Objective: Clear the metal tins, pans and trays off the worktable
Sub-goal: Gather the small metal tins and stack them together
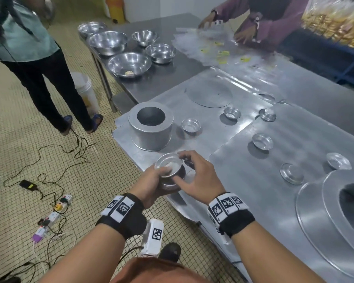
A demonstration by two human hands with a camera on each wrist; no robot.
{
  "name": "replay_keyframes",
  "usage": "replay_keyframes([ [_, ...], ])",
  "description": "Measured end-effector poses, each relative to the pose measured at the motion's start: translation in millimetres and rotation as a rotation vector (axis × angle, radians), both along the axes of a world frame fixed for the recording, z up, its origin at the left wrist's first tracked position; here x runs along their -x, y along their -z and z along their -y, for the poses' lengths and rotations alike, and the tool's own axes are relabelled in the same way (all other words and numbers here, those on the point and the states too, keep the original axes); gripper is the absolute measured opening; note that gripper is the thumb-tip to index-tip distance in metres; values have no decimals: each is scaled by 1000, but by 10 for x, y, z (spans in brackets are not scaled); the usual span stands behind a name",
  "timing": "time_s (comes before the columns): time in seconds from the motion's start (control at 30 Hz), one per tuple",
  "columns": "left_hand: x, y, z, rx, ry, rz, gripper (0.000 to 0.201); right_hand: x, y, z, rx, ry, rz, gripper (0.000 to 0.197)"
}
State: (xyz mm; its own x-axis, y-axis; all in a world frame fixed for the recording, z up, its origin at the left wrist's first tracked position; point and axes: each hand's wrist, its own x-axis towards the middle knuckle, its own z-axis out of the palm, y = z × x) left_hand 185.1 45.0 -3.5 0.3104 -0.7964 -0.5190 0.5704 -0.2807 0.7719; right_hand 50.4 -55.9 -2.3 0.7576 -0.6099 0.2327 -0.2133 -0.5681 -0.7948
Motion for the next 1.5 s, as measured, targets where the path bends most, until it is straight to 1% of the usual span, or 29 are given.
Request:
replay_keyframes([
  [0.1, 17, 12, 30, 8, -15, -5, 36, 78, 13, 15, -31, 3, -13, 50],
  [0.3, 11, 34, 98, 15, -25, -2, 37, 172, 45, 66, -188, -47, -17, 51],
  [0.47, -72, 108, 207, -13, -51, 25, 35, 140, 128, 305, -208, -29, -129, 49],
  [0.53, -119, 159, 262, -30, -70, 27, 35, 81, 135, 460, -172, -36, -219, 51],
  [0.63, -204, 223, 350, -57, -99, 55, 34, -82, 115, 732, -24, -26, -403, 52],
  [0.73, -269, 242, 419, -66, -101, 69, 35, -314, 103, 1022, 107, 29, -530, 50],
  [0.83, -332, 255, 472, -77, -104, 89, 36, -571, 121, 1314, 147, 87, -599, 51],
  [0.97, -426, 274, 488, -99, -129, 68, 40, -892, 255, 1681, 153, 119, -714, 67],
  [1.07, -493, 296, 485, -118, -133, 72, 40, -1075, 358, 1902, 129, 144, -745, 79],
  [1.17, -557, 354, 476, -135, -144, 76, 38, -1236, 408, 2052, 148, 157, -798, 84],
  [1.23, -587, 387, 469, -143, -140, 84, 37, -1318, 433, 2102, 140, 163, -825, 81],
  [1.3, -602, 418, 473, -148, -131, 87, 36, -1351, 444, 2119, 141, 173, -835, 73],
  [1.4, -608, 404, 484, -163, -135, 111, 35, -1318, 396, 2084, 123, 191, -794, 67],
  [1.47, -596, 399, 502, -169, -124, 135, 40, -1253, 336, 2018, 107, 194, -750, 70],
  [1.5, -586, 397, 513, -166, -120, 143, 40, -1210, 296, 1973, 100, 194, -716, 76],
])
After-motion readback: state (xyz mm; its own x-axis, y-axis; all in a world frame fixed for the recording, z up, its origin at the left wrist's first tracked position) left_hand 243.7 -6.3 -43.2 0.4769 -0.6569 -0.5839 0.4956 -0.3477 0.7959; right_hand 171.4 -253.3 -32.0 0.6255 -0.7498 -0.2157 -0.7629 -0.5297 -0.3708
